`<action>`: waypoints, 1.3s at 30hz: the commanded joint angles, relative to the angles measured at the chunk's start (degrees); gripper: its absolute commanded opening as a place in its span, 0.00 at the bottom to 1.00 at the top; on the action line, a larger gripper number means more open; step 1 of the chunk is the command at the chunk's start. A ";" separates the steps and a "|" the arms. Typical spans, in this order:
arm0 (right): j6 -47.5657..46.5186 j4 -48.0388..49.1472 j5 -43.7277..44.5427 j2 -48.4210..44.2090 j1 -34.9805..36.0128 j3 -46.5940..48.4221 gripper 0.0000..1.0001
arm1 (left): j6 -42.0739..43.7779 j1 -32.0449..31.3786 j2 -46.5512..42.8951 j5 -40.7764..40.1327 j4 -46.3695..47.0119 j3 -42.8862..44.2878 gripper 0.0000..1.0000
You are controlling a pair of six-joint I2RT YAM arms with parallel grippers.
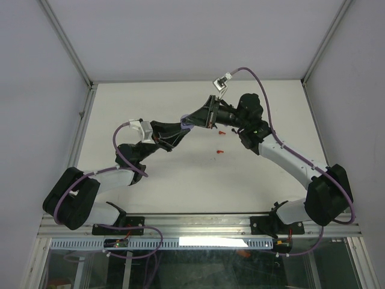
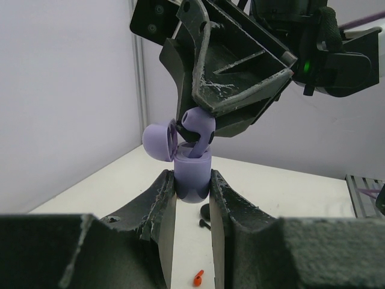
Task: Insert the wireless bluetooth earbuds into the charging case
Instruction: Place the earbud in the charging case.
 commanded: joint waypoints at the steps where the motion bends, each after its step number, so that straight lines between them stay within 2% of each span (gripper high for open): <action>1: -0.41 1.04 -0.51 -1.24 0.61 1.10 0.14 | 0.49 -0.50 -0.25 -1.46 16.90 2.26 0.00; 12: -0.97 -2.46 0.08 -3.71 0.55 0.73 0.13 | 1.85 -0.46 -1.25 -1.92 16.90 0.80 0.00; 37: -0.97 -2.23 0.08 -3.90 -0.01 -0.42 0.13 | 1.78 -0.48 -1.87 -1.59 16.95 0.59 0.00; 39: -2.27 -0.98 3.55 -3.58 0.09 -0.62 0.12 | 1.77 -0.50 -1.80 -1.04 16.87 1.00 0.00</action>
